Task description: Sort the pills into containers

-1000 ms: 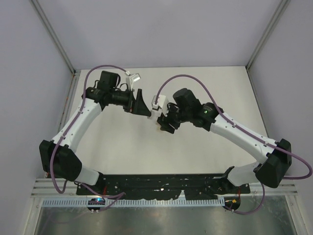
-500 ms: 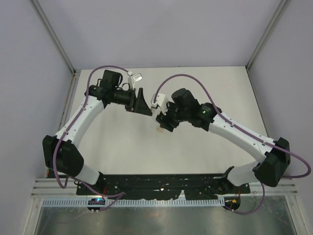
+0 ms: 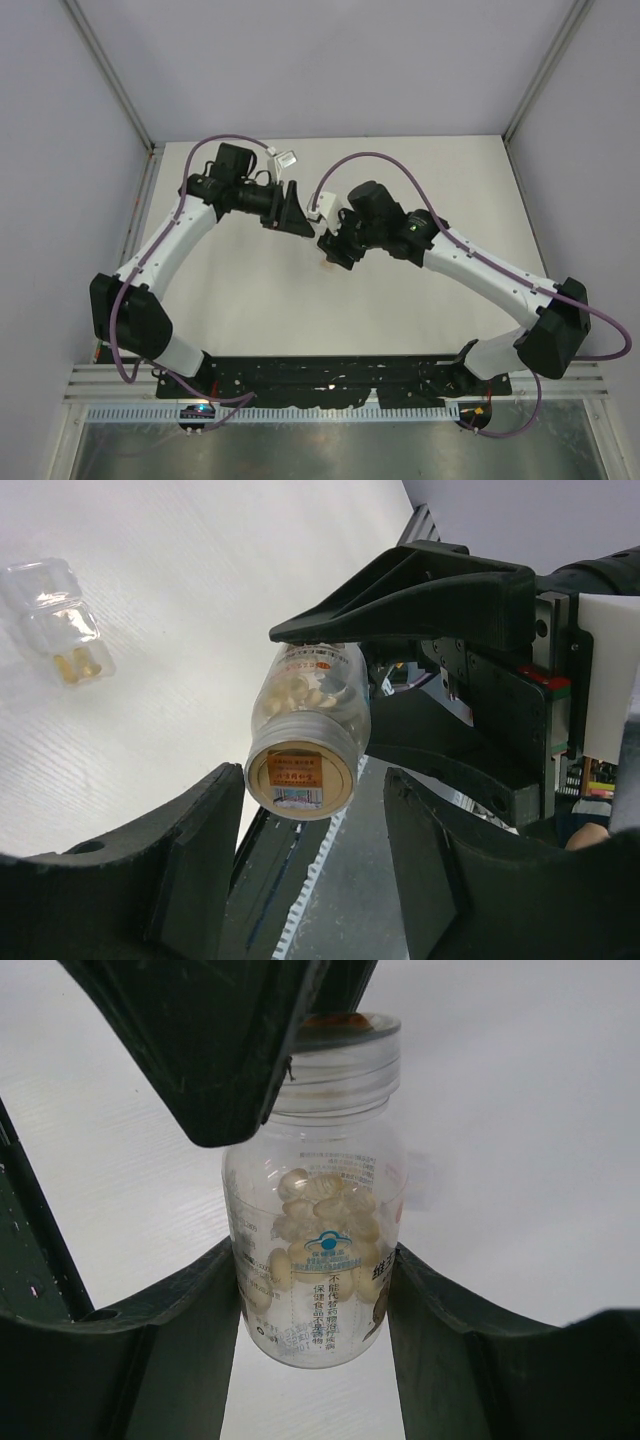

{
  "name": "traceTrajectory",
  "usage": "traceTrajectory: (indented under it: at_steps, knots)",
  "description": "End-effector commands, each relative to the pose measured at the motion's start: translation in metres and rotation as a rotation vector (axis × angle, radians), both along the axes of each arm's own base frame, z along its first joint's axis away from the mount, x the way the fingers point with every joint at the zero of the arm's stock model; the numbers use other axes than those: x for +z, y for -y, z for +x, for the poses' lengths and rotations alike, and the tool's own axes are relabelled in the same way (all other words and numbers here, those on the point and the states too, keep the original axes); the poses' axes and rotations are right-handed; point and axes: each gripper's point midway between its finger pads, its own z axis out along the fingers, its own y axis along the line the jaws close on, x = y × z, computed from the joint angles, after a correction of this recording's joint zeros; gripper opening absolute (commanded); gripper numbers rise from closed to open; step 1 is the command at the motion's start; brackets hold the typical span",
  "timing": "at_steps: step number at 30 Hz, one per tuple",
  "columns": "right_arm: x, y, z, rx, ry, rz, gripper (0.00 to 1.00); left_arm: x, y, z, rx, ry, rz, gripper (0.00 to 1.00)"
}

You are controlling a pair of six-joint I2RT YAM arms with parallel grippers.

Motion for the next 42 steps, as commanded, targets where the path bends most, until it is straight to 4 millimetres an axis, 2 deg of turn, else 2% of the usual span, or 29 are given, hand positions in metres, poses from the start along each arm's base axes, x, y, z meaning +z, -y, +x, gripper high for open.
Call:
traceTrajectory:
  at_steps: [1, 4, 7, 9, 14, 20, 24, 33, 35, 38, 41, 42]
  knots:
    - [0.023, -0.013, 0.005, 0.012, 0.044, 0.062, 0.06, 0.016, 0.008, 0.008, -0.009, 0.058, -0.027, 0.60]
    - [0.022, -0.013, 0.005, 0.014, 0.042, 0.060, 0.05, 0.017, 0.008, 0.010, -0.006, 0.066, -0.029, 0.56]
    - [0.022, -0.013, 0.004, 0.016, 0.041, 0.059, 0.06, 0.015, 0.009, 0.011, -0.008, 0.065, -0.026, 0.49]
    - [0.021, -0.013, 0.003, 0.021, 0.037, 0.061, 0.05, 0.014, 0.009, 0.010, -0.014, 0.067, -0.027, 0.38]
    - [0.023, -0.017, -0.004, 0.067, 0.016, 0.074, 0.06, 0.006, 0.010, 0.002, -0.080, 0.103, -0.017, 0.02]
    - [0.026, -0.018, -0.032, 0.224, -0.049, 0.119, 0.06, -0.010, 0.004, -0.024, -0.243, 0.201, 0.000, 0.00]
    - [0.029, -0.019, -0.055, 0.349, -0.166, 0.183, 0.06, -0.017, 0.003, -0.042, -0.322, 0.265, 0.001, 0.00]
    - [0.042, -0.016, -0.077, 0.498, -0.406, 0.306, 0.06, -0.022, 0.009, -0.074, -0.423, 0.491, -0.027, 0.00]
    - [0.040, -0.016, -0.081, 0.520, -0.453, 0.312, 0.05, -0.019, 0.010, -0.077, -0.417, 0.556, -0.028, 0.09]
    - [0.035, -0.015, -0.084, 0.524, -0.499, 0.301, 0.05, -0.013, 0.009, -0.070, -0.375, 0.631, -0.015, 0.29]
    - [0.030, -0.014, -0.082, 0.517, -0.495, 0.281, 0.06, -0.008, 0.007, -0.066, -0.333, 0.663, 0.003, 0.58]
    - [0.030, -0.014, -0.079, 0.509, -0.479, 0.277, 0.05, -0.006, 0.006, -0.065, -0.319, 0.659, 0.008, 0.72]
